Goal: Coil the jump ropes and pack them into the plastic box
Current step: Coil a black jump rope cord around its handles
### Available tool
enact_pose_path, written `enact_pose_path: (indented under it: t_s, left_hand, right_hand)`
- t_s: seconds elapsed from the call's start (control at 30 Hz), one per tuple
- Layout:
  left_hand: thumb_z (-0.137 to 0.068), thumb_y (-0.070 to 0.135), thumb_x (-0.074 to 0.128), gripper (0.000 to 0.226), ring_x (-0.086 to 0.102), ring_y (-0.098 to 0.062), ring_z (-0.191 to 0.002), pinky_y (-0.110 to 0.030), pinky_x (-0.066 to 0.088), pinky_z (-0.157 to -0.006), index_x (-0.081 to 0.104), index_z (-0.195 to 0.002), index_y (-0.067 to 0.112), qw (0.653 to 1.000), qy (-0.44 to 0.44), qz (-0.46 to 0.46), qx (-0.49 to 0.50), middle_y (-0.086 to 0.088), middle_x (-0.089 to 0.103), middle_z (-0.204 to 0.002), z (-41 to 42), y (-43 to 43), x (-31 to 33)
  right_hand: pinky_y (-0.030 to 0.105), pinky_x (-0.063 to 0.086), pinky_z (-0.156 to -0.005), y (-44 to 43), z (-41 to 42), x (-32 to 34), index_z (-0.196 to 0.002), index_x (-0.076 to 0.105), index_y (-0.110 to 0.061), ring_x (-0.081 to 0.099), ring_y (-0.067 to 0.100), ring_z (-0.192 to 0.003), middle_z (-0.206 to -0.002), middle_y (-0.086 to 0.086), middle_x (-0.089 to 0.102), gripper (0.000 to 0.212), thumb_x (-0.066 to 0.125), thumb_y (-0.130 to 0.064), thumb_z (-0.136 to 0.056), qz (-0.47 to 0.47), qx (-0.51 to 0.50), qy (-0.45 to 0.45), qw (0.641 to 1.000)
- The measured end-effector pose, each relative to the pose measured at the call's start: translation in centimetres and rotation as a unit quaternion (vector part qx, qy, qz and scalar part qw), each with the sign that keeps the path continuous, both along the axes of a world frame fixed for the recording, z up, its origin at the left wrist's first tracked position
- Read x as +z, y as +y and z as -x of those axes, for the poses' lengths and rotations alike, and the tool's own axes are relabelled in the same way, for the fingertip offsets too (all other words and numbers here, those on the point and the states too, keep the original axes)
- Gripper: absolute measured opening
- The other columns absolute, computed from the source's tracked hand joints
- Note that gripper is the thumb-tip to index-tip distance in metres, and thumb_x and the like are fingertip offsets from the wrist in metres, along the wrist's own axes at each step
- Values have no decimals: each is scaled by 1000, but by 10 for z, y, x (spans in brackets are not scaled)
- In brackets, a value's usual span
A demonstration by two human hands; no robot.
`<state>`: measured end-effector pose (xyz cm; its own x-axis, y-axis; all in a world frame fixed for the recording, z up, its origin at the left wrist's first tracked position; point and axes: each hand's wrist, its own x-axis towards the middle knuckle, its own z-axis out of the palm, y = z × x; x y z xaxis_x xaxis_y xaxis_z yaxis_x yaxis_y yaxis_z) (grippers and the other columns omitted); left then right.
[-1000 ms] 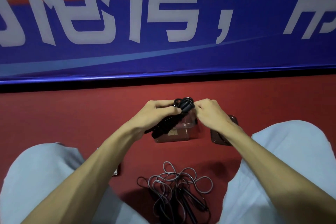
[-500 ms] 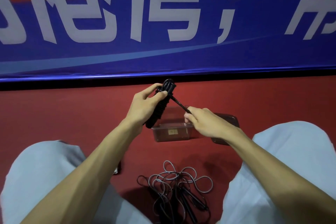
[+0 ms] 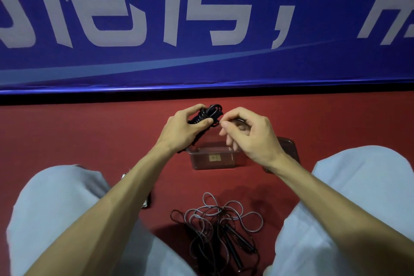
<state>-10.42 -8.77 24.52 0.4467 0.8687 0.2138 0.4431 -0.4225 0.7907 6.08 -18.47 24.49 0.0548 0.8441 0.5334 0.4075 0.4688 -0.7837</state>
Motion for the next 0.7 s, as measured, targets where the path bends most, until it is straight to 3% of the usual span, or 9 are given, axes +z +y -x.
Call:
enact_pose_path:
  t_s: [0.07, 0.13, 0.2, 0.33, 0.4, 0.47, 0.57, 0.63, 0.7]
  left_hand:
    - [-89, 45, 66, 21, 70, -17, -64, -38, 58, -66, 63, -110, 41, 1000, 14, 12, -18, 3, 73, -79, 0, 1, -1]
    - [-90, 44, 66, 17, 68, -15, -59, -36, 56, -63, 63, -107, 42, 999, 13, 37, -37, 1, 74, -80, 2, 2, -4]
    - [-90, 44, 66, 18, 66, -14, -58, -34, 55, -62, 63, -108, 43, 997, 14, 60, -53, -1, 74, -82, 4, 5, -7]
    - [-86, 45, 70, 29, 64, -14, -60, -34, 54, -62, 67, -113, 37, 990, -2, 115, -87, 1, 72, -78, 2, 6, -7]
    - [-87, 39, 71, 24, 61, -12, -61, -34, 53, -62, 68, -111, 35, 988, 4, 115, -101, 0, 72, -82, 2, 6, -9]
    - [-87, 36, 71, 25, 62, -8, -63, -31, 52, -65, 68, -112, 40, 988, 27, 115, -102, 3, 74, -88, 2, 6, -11]
    - [-89, 31, 71, 22, 63, -7, -58, -27, 52, -60, 70, -110, 36, 982, 15, 150, -117, 8, 71, -73, -1, 2, -11]
    - [-90, 28, 70, 25, 61, -7, -53, -22, 50, -53, 69, -115, 29, 978, -9, 168, -125, 6, 69, -69, -2, -3, -6]
    - [-90, 30, 69, 27, 58, -6, -50, -19, 48, -51, 69, -116, 23, 977, -18, 168, -131, 5, 67, -69, -3, -6, -2]
  right_hand:
    - [33, 54, -66, 2, -4, 1, -117, 58, -10, 69, 23, -78, -93, 11, 70, 28, 60, -22, -92, 32, 96, 67, 993]
    - [34, 55, -77, 6, -6, 1, -140, 40, -5, 67, 29, -102, -113, 16, 66, 57, 58, -34, -94, 72, 168, 112, 977]
    - [31, 55, -75, 9, -6, -3, -147, 28, -4, 66, 26, -107, -118, 15, 64, 67, 48, -42, -95, 79, 164, 88, 979]
    - [15, 49, -65, 9, -9, -3, -134, 52, -15, 65, 6, -72, -91, 5, 72, 35, 50, -20, -100, 32, 46, -44, 997]
    - [9, 43, -68, 9, -12, 0, -115, 70, -13, 60, 2, -67, -78, -1, 68, 24, 61, -14, -94, -47, -20, -130, 990]
    - [9, 38, -66, 11, -14, 0, -97, 77, -12, 52, 1, -68, -75, -3, 57, 15, 66, -17, -88, -105, -73, -168, 977]
    - [13, 41, -69, 13, -16, 4, -84, 72, -14, 53, 1, -76, -84, -6, 51, 15, 61, -20, -91, -79, -84, -109, 987]
    - [28, 52, -78, 10, -15, 7, -83, 62, -19, 64, 9, -88, -93, -2, 59, 19, 51, -22, -98, -36, -40, -52, 997]
    - [41, 54, -84, 7, -15, 11, -83, 54, -27, 70, 21, -90, -99, 0, 67, 22, 44, -24, -102, 4, 1, -6, 1000]
